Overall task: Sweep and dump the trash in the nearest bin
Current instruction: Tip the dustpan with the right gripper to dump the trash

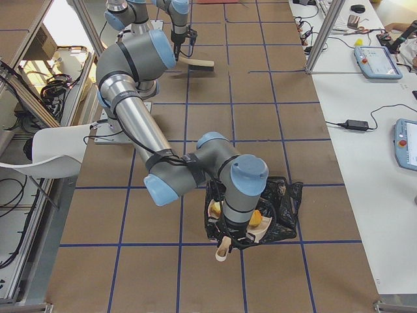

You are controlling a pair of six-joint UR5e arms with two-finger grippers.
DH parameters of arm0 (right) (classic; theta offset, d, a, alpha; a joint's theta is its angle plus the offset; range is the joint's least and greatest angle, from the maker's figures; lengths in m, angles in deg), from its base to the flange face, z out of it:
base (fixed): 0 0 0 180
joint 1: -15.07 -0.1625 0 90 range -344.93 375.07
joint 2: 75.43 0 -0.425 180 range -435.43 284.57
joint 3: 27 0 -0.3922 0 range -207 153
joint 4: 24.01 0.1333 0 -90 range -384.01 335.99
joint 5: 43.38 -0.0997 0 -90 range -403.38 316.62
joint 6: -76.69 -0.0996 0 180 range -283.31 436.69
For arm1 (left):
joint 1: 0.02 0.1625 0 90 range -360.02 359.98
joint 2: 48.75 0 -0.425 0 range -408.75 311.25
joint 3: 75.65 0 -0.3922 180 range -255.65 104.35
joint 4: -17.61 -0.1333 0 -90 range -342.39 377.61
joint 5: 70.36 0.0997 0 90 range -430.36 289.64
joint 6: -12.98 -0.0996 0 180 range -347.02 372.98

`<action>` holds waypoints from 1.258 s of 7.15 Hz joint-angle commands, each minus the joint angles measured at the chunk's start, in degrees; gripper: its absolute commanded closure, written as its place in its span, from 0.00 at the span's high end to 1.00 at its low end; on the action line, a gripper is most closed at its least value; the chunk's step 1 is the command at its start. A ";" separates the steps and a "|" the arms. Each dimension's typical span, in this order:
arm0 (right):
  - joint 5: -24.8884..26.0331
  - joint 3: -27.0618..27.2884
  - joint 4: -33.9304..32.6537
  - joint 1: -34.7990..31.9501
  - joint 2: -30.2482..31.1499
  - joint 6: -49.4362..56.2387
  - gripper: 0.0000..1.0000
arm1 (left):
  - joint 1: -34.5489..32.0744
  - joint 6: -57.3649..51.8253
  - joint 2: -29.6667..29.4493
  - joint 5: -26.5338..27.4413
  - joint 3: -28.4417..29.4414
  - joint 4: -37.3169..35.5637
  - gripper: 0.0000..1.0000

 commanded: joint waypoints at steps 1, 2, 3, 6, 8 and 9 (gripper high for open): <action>8.18 0.19 -0.48 -3.22 0.59 -0.01 0.00 | 0.01 1.24 -0.81 -0.05 -0.80 -0.97 0.02; 11.09 0.45 -1.09 -4.01 0.59 -0.09 0.00 | -0.08 1.24 -0.82 -0.05 -0.71 -0.97 0.02; 12.25 0.28 -3.10 -4.20 0.68 -0.09 0.00 | -0.08 1.24 -0.82 -0.05 -0.71 -0.97 0.02; 12.78 0.45 -4.35 -7.17 1.29 -0.09 0.00 | -0.17 1.24 -1.17 -0.14 -0.71 -2.11 0.02; 13.84 0.28 -7.39 -8.84 2.87 -0.09 0.00 | -0.17 1.24 -1.17 -0.14 -0.80 -2.29 0.02; 13.84 0.80 -8.12 -9.81 3.22 -0.01 0.00 | -0.17 1.24 -1.26 -0.14 -0.80 -2.99 0.02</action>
